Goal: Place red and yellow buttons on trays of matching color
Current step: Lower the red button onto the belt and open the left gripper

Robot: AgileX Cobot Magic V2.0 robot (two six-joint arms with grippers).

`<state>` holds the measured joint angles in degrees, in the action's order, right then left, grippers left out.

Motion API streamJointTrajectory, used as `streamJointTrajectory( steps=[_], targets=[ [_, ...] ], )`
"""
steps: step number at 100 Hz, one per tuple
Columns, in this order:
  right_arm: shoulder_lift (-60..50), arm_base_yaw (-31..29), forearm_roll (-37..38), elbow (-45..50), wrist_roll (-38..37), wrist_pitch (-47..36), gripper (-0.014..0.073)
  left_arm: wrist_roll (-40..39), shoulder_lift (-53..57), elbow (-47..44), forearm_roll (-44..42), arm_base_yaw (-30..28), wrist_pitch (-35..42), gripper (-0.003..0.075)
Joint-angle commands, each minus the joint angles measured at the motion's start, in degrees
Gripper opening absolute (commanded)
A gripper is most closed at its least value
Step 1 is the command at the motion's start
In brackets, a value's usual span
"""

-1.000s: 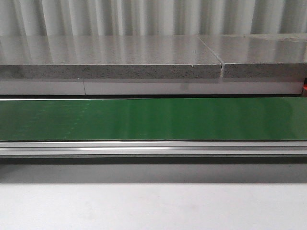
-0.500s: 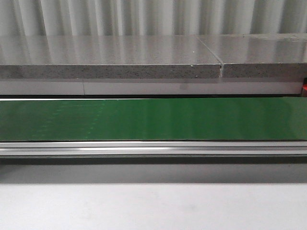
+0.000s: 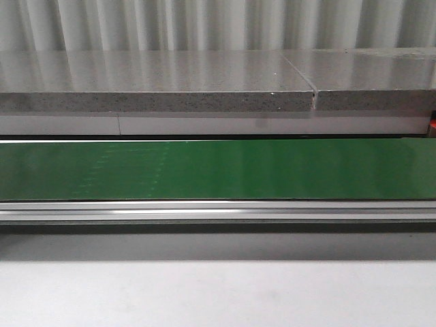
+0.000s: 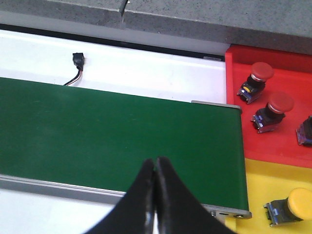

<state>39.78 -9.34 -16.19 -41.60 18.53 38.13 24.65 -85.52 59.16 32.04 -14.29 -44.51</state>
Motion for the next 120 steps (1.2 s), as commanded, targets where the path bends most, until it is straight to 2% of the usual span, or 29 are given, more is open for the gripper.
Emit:
streamJointTrajectory(
  steps=[1, 9, 16, 33, 43, 90, 120],
  targets=[
    [-0.3, 0.1, -0.3, -1.4, 0.5, -3.9, -0.0068, 0.2, 2.4, 1.4, 1.7, 0.3, 1.8, 0.0003],
    [-0.3, 0.1, -0.3, -1.4, 0.5, -3.9, -0.0068, 0.2, 2.4, 1.4, 1.7, 0.3, 1.4, 0.0081],
    [-0.3, 0.1, -0.3, -1.4, 0.5, -3.9, -0.0068, 0.5, 2.4, 1.4, 1.7, 0.3, 0.7, 0.0184],
    [-0.3, 0.1, -0.3, -1.4, 0.5, -3.9, -0.0068, 0.4, 2.4, 1.4, 1.7, 0.3, 0.1, 0.0488],
    [-0.3, 0.1, -0.3, -1.4, 0.5, -3.9, -0.0068, 0.4, 2.4, 1.6, 1.7, 0.3, 0.1, 0.058],
    [-0.3, 0.1, -0.3, -1.4, 0.5, -3.9, -0.0068, 0.5, 2.4, 8.9, 4.8, 0.3, -4.8, 0.0586],
    [-0.3, 0.1, -0.3, -1.4, 0.5, -3.9, -0.0068, -0.4, 2.4, 9.7, 4.5, -2.2, 1.8, 0.0586]
  ],
)
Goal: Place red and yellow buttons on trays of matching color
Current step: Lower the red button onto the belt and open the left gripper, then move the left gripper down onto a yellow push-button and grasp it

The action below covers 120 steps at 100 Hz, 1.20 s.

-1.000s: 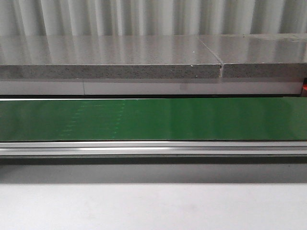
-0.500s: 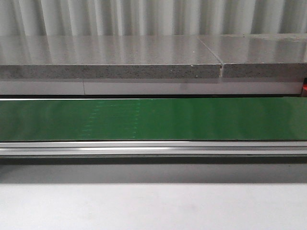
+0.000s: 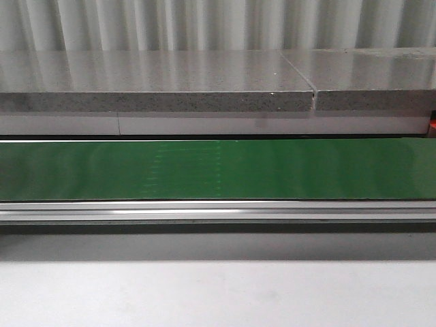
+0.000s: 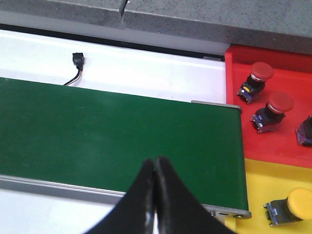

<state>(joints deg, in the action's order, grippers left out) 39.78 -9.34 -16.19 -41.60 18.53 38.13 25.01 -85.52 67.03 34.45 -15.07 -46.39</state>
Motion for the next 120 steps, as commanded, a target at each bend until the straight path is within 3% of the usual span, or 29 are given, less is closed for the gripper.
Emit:
streamJointTrajectory(
  steps=[1, 31, 51, 65, 120],
  targets=[
    [-0.3, 0.1, -0.3, -1.4, 0.5, -3.9, -0.0068, -0.8, 2.3, 1.8, 2.0, -1.5, 3.8, 0.0586],
    [-0.3, 0.1, -0.3, -1.4, 0.5, -3.9, -0.0068, -4.9, -0.6, 1.7, -6.8, -9.1, 6.5, 0.0586],
    [-0.3, 0.1, -0.3, -1.4, 0.5, -3.9, -0.0068, -6.1, -8.0, 1.7, -7.0, -12.8, 9.8, 0.0586],
    [-0.3, 0.1, -0.3, -1.4, 0.5, -3.9, -0.0068, -6.1, -12.5, 2.2, -7.1, -13.5, 13.6, 0.0586],
    [-0.3, 0.1, -0.3, -1.4, 0.5, -3.9, -0.0068, -6.1, -25.4, 16.7, -9.0, -13.2, 13.9, 0.0586]
  ],
)
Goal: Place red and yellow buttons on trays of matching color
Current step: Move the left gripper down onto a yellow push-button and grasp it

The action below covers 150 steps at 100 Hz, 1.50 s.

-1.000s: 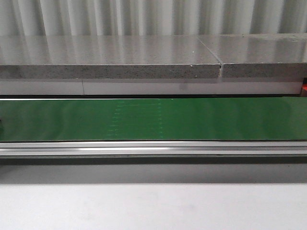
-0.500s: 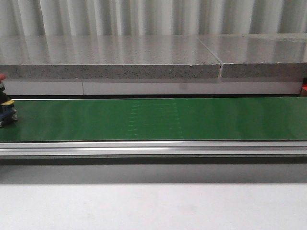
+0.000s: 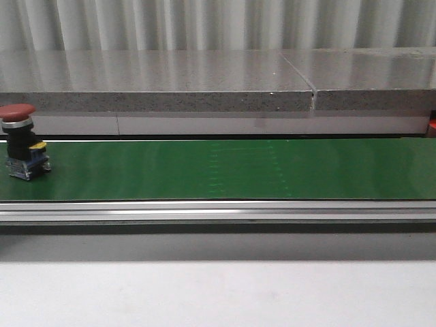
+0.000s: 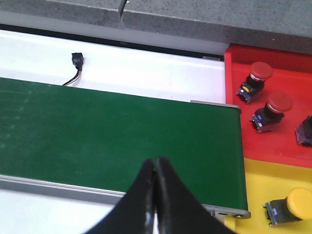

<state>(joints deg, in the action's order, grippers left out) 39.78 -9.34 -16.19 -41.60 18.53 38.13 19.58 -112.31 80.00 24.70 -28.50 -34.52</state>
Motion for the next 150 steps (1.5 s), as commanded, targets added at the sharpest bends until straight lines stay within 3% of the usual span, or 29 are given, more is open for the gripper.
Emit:
streamJointTrajectory(
  steps=[1, 47, 61, 74, 88, 97, 125, 150],
  targets=[
    [-0.3, 0.1, -0.3, -1.4, 0.5, -3.9, -0.0068, -0.7, 1.2, 4.1, 0.7, 0.3, 2.0, 0.0586],
    [-0.3, 0.1, -0.3, -1.4, 0.5, -3.9, -0.0068, -0.7, -4.5, 9.2, 0.8, 0.4, 1.1, 0.0561],
    [-0.3, 0.1, -0.3, -1.4, 0.5, -3.9, -0.0068, -0.7, -4.6, 9.2, 0.8, 0.4, 0.9, 0.0419],
    [-0.3, 0.1, -0.3, -1.4, 0.5, -3.9, -0.0068, -0.7, -4.3, 9.4, 1.5, 0.4, 0.4, 0.0211],
    [-0.3, 0.1, -0.3, -1.4, 0.5, -3.9, -0.0068, -0.6, -2.2, 9.4, 2.5, 0.4, 0.2, 0.0036],
    [-0.3, 0.1, -0.3, -1.4, 0.5, -3.9, -0.0068, -0.1, -0.1, 9.4, 2.5, 0.8, -0.3, -0.002],
    [-0.3, 0.1, -0.3, -1.4, 0.5, -3.9, -0.0068, 0.1, 9.2, 9.4, 2.5, 4.2, -4.2, -0.002],
    [-0.3, 0.1, -0.3, -1.4, 0.5, -3.9, -0.0068, 0.1, 15.0, 9.3, 0.9, 11.4, -9.2, -0.002]
  ],
)
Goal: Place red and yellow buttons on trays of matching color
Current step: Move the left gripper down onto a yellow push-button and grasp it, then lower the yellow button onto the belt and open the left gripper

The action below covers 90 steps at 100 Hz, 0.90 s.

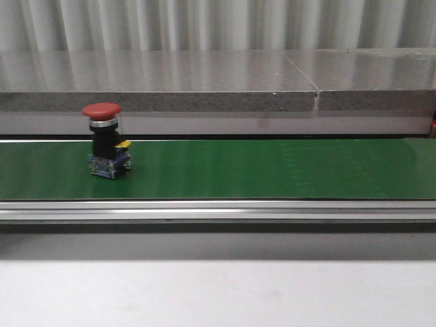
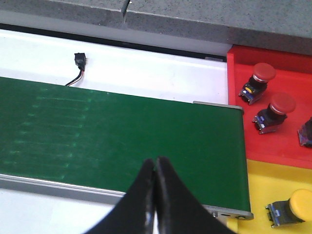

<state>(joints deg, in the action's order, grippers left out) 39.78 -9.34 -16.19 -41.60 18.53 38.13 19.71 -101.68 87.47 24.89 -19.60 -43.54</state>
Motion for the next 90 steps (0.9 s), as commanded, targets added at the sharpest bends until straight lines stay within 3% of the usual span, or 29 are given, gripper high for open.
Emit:
streamJointTrajectory(
  steps=[1, 14, 41, 90],
  targets=[
    [-0.3, 0.1, -0.3, -1.4, 0.5, -3.9, -0.0068, -0.1, 4.5, 1.8, 0.7, 2.7, -0.4, -0.002],
    [-0.3, 0.1, -0.3, -1.4, 0.5, -3.9, -0.0068, -0.1, 6.1, 1.3, -0.8, 5.8, -3.9, -0.002],
    [-0.3, 0.1, -0.3, -1.4, 0.5, -3.9, -0.0068, -0.1, 9.9, -5.3, -2.1, 9.5, -3.3, -0.002],
    [-0.3, 0.1, -0.3, -1.4, 0.5, -3.9, -0.0068, -0.1, 13.4, -20.4, -6.6, 15.6, 5.3, -0.002]
  ],
)
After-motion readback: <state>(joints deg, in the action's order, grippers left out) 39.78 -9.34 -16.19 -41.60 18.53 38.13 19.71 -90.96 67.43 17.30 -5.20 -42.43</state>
